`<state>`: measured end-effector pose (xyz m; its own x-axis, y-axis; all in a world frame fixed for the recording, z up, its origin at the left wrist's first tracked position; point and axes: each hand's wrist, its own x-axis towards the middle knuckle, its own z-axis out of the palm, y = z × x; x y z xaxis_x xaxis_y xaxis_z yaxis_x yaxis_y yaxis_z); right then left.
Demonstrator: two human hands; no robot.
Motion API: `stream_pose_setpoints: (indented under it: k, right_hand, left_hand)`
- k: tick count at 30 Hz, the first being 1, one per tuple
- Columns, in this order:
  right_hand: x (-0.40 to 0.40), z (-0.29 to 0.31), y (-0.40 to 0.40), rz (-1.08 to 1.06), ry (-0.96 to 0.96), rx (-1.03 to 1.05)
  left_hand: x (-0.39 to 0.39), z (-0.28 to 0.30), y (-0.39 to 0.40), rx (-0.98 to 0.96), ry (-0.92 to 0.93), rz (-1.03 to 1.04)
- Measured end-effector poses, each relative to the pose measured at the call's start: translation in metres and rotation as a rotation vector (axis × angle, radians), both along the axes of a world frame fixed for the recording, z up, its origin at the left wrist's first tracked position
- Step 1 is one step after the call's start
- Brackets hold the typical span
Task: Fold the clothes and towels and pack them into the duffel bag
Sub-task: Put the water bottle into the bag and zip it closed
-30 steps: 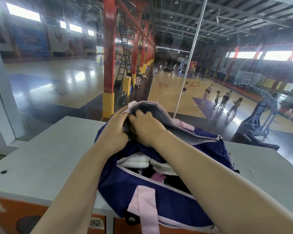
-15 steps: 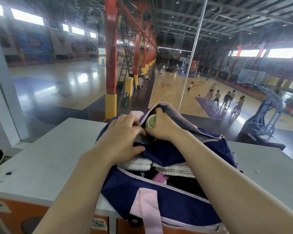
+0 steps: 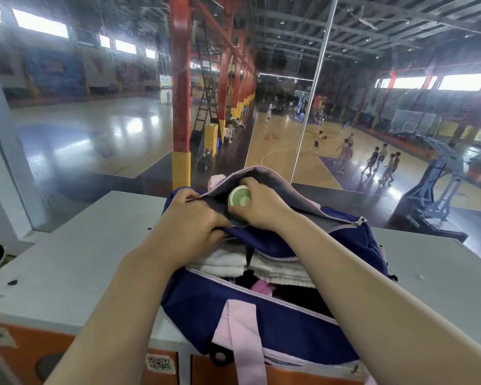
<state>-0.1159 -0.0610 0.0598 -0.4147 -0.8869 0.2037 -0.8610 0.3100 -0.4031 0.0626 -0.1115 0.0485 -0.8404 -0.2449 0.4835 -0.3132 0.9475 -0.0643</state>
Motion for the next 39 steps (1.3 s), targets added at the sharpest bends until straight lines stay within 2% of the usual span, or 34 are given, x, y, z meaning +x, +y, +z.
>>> stream_pose_setpoints:
  k: [8,13,15,17,20,24,27,29,31,33,36,39]
  right_hand:
    - [0.003,-0.007,-0.020,-0.060,0.051,0.120]
    - [0.001,-0.002,-0.024,-0.090,0.059,0.183]
    - [0.001,-0.004,-0.022,-0.072,0.046,0.179]
    - [0.002,-0.009,-0.018,-0.054,0.059,0.161]
    - [0.004,-0.016,-0.012,-0.109,0.024,0.087]
    - [0.005,-0.016,-0.002,-0.165,-0.036,0.006]
    - [0.008,-0.019,-0.003,-0.159,0.025,-0.006]
    - [0.011,-0.020,-0.006,-0.132,0.100,0.030]
    - [0.013,-0.020,-0.010,-0.137,0.091,0.057]
    - [0.013,-0.022,-0.013,-0.139,0.085,0.071]
    - [0.013,-0.022,-0.014,-0.149,0.088,0.101]
    - [0.013,-0.017,-0.006,-0.185,0.058,0.116]
  left_hand:
    - [0.011,0.003,-0.002,0.176,-0.052,0.019]
    - [0.009,0.009,-0.001,0.125,-0.076,0.038]
    - [0.009,0.011,0.002,0.147,-0.021,-0.018]
    - [0.006,0.010,0.003,0.201,0.114,-0.034]
    - [-0.009,0.007,0.001,0.219,0.261,0.123]
    - [-0.025,0.001,-0.001,0.210,0.137,0.259]
    - [-0.030,-0.001,-0.002,0.291,0.171,0.190]
    - [-0.032,-0.002,-0.002,0.511,0.235,0.073]
    - [-0.030,-0.004,-0.005,0.720,0.253,-0.018]
    - [-0.028,-0.007,-0.012,0.808,0.282,-0.047]
    - [-0.026,-0.011,-0.018,0.815,0.320,-0.044]
    - [-0.027,-0.012,-0.016,0.722,0.313,-0.031]
